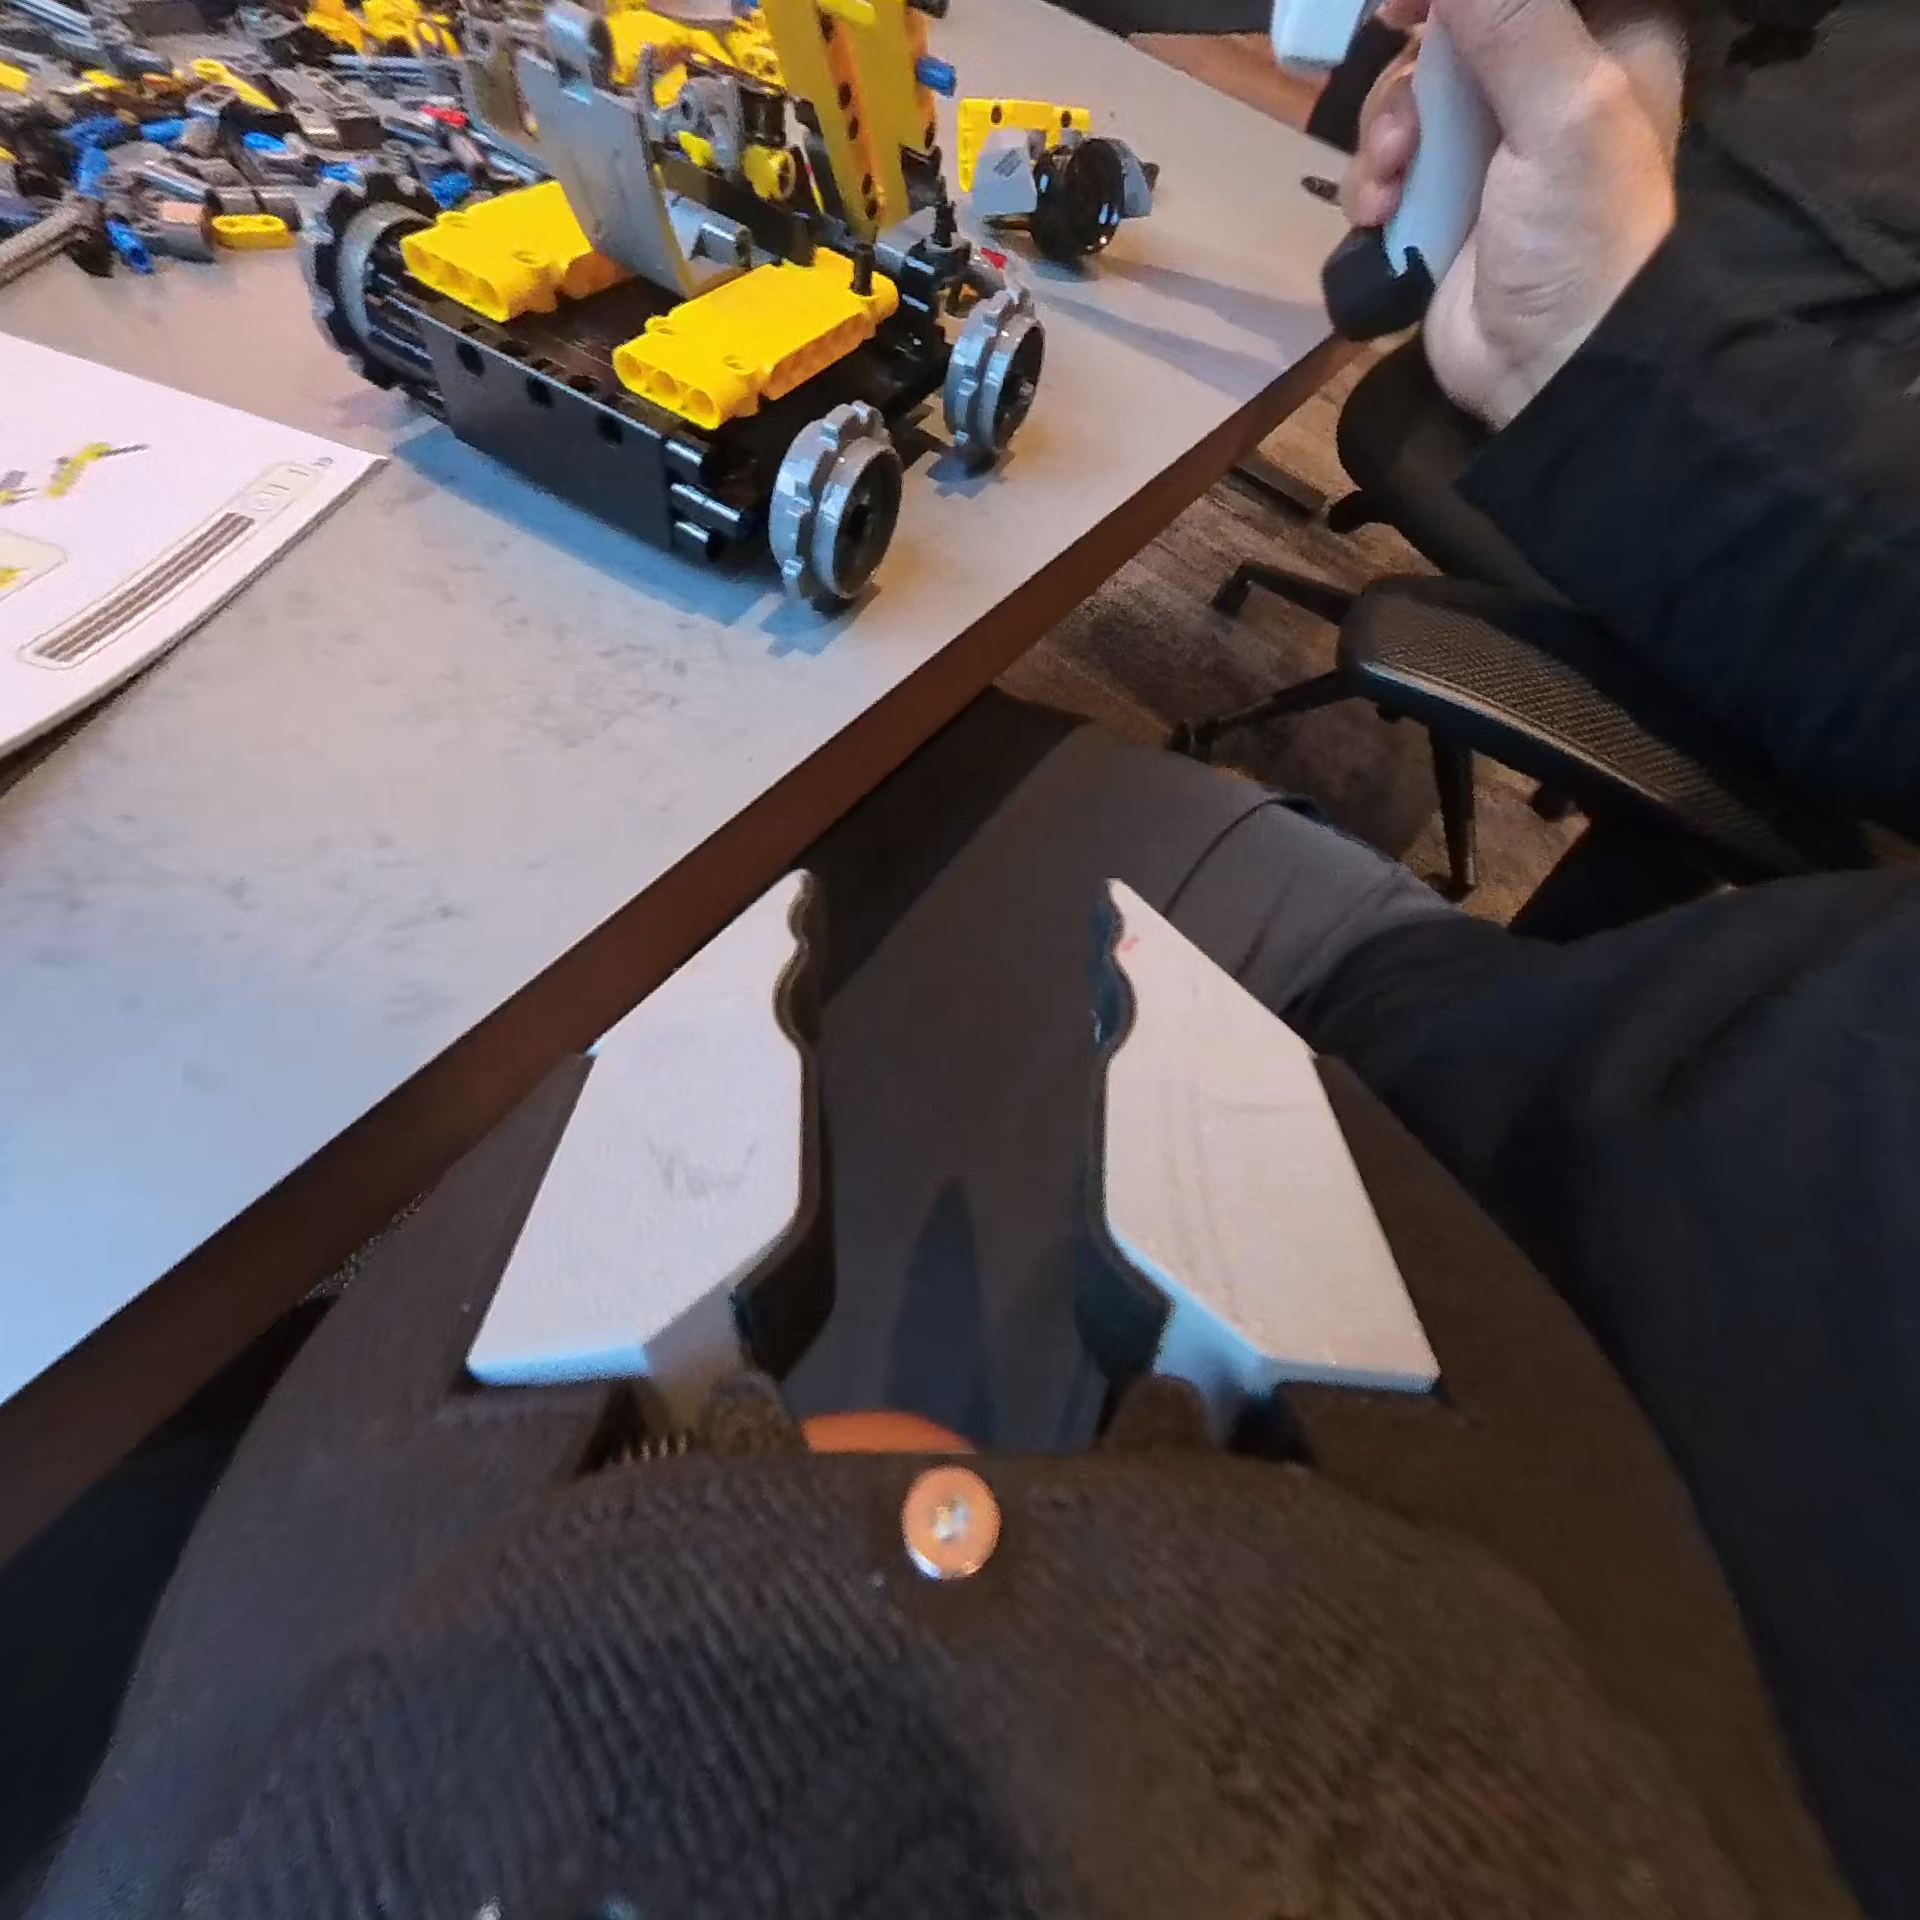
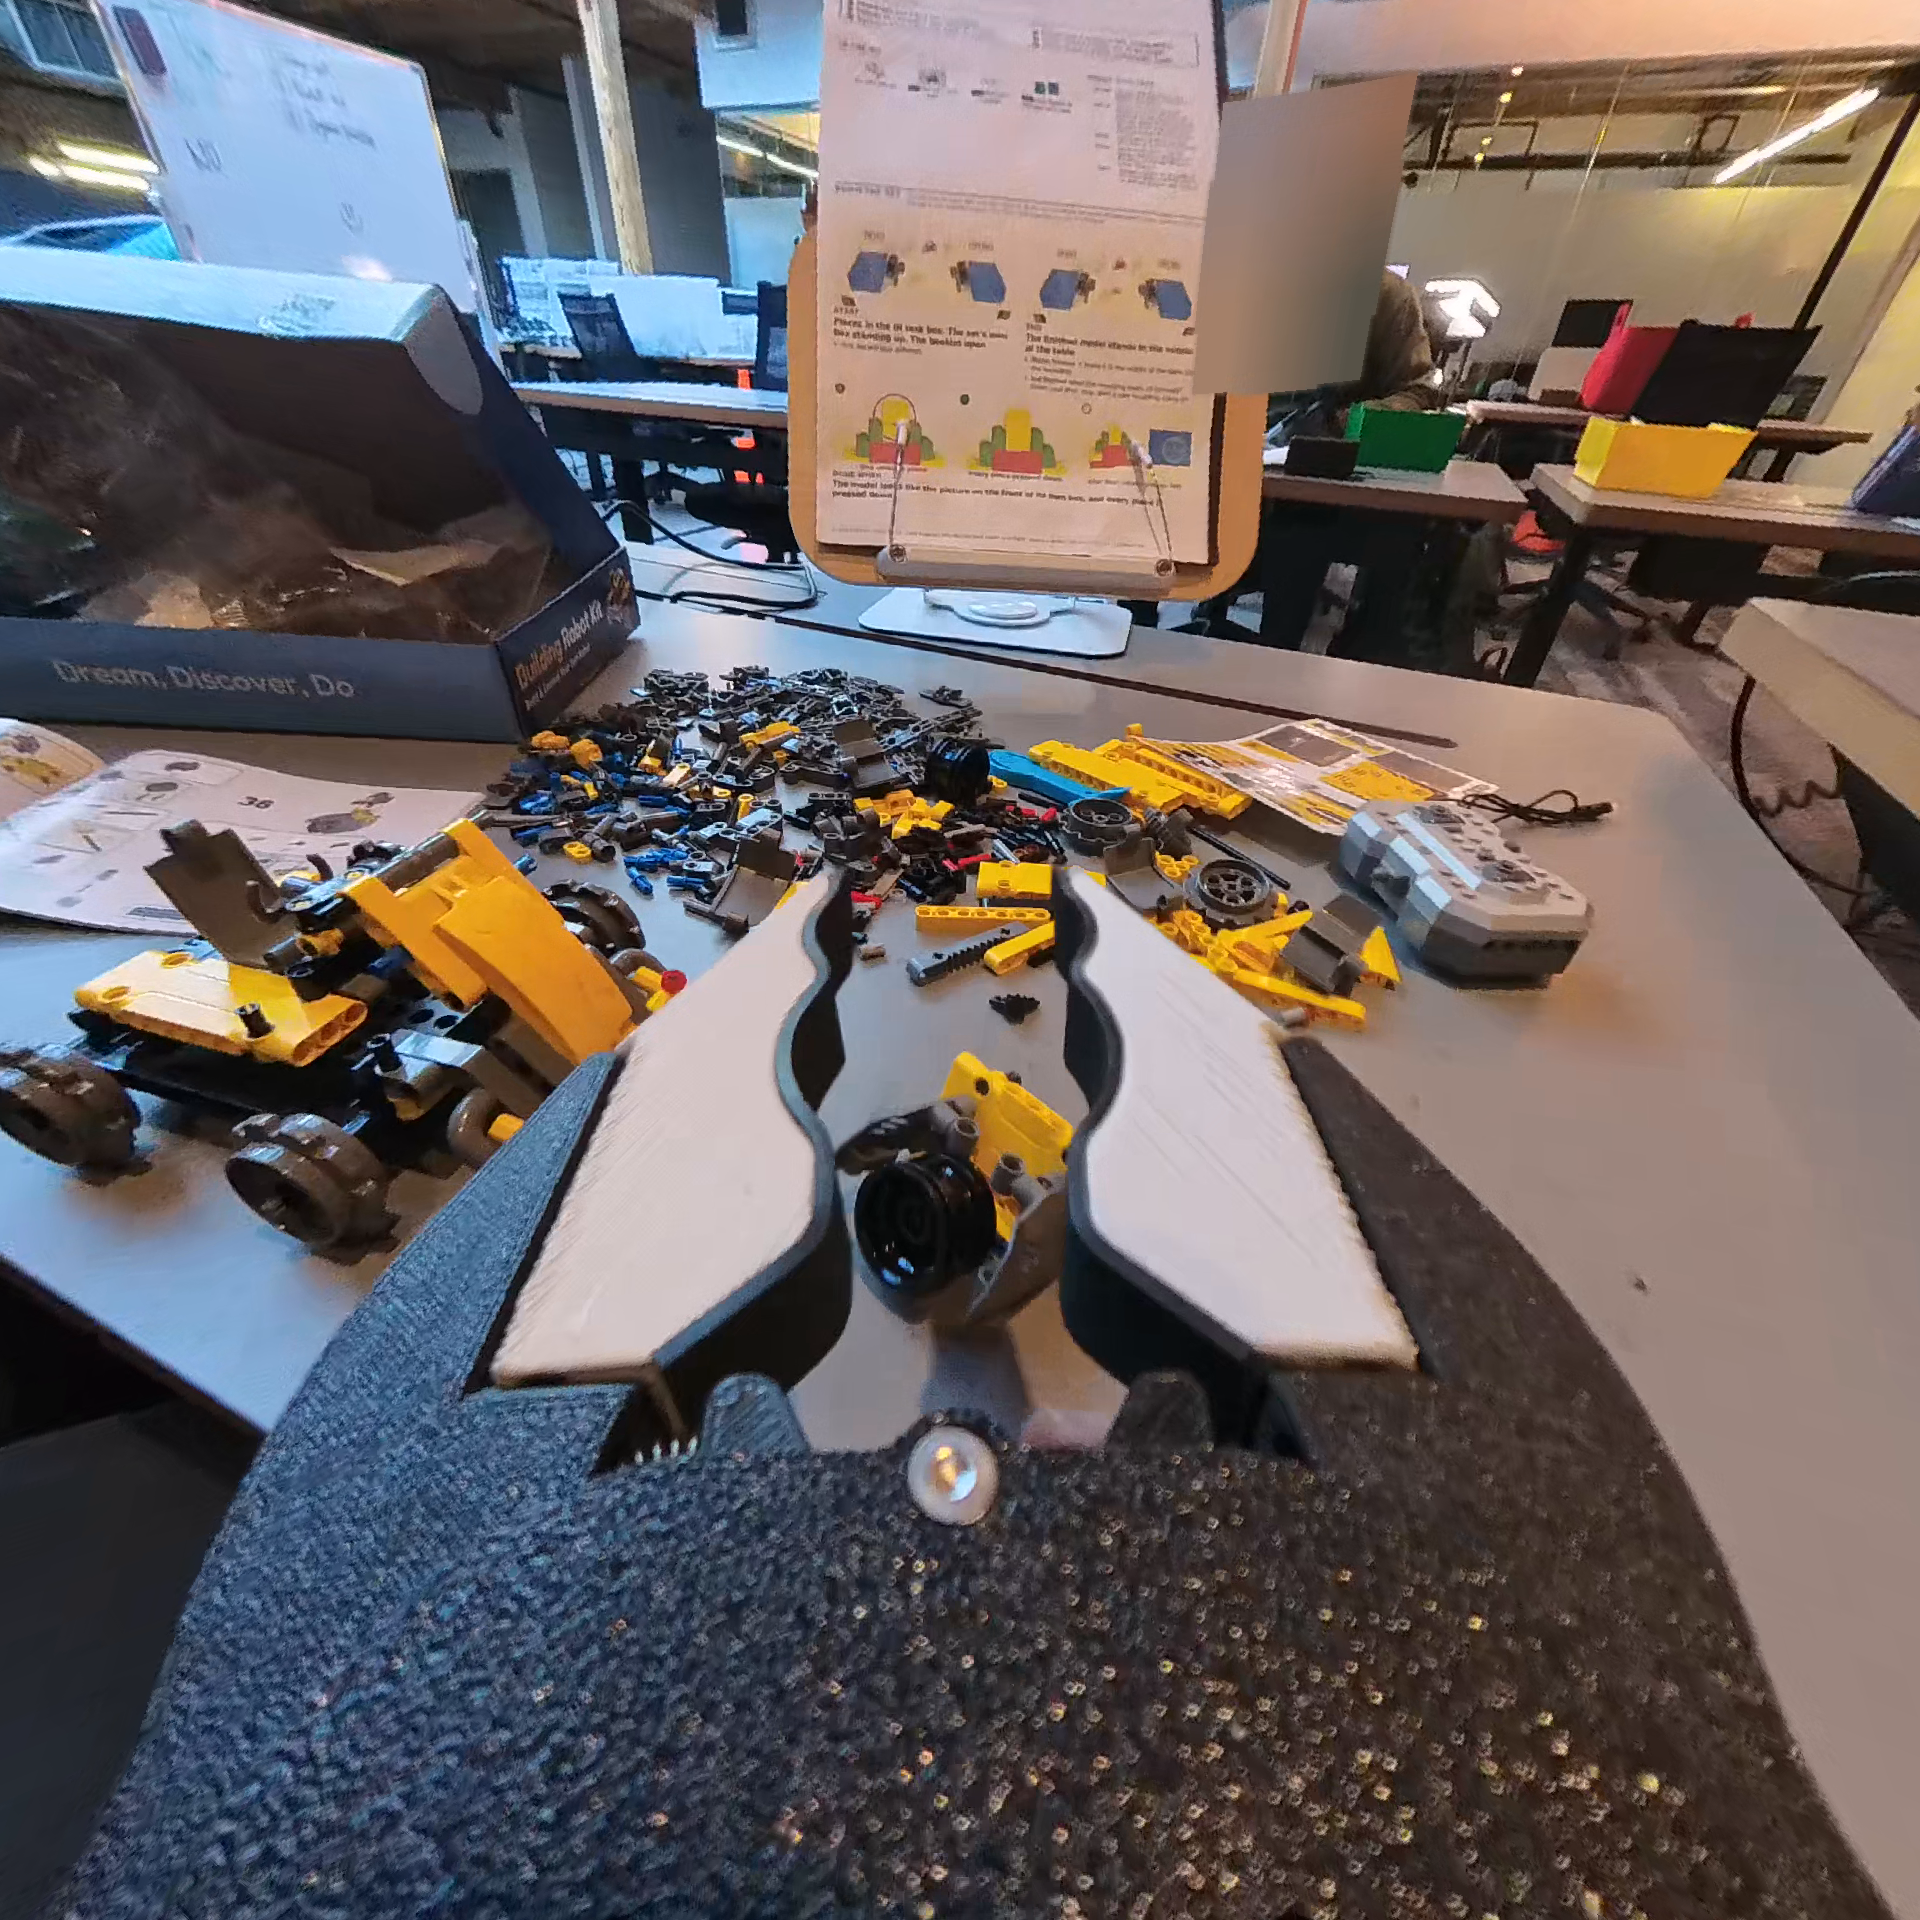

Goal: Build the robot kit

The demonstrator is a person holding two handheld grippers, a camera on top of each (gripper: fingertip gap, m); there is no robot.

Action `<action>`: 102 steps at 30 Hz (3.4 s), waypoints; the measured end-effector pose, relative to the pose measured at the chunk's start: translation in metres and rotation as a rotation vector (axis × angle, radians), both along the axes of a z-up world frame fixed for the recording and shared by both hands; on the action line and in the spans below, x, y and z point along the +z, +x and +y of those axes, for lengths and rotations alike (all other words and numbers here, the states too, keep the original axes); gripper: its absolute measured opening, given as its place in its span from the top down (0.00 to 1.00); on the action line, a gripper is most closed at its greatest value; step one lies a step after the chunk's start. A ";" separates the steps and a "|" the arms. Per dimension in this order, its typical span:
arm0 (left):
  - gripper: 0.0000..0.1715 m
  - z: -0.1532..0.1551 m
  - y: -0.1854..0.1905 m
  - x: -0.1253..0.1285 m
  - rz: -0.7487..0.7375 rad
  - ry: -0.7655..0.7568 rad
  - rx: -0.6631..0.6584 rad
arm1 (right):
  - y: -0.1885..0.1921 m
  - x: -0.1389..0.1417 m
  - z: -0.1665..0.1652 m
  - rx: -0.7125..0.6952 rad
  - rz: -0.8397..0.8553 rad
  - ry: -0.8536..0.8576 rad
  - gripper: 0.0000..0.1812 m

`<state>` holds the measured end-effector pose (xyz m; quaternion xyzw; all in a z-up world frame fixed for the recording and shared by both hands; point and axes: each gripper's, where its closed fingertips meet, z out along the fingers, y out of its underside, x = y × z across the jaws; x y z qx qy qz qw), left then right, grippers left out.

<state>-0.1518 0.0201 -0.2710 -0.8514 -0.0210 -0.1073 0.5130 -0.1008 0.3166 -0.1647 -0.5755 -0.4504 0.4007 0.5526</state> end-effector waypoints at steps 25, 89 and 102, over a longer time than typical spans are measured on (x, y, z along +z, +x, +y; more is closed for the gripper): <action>0.71 0.046 0.058 0.039 0.068 0.230 -0.379 | 0.016 -0.004 -0.059 -0.047 0.007 0.227 0.89; 0.70 0.038 0.061 0.034 -0.069 0.148 -0.156 | 0.031 -0.039 -0.027 -0.020 -0.223 -0.039 0.79; 0.70 0.057 0.061 0.034 -0.135 0.137 -0.231 | 0.028 -0.081 0.000 -0.062 -0.343 -0.203 0.76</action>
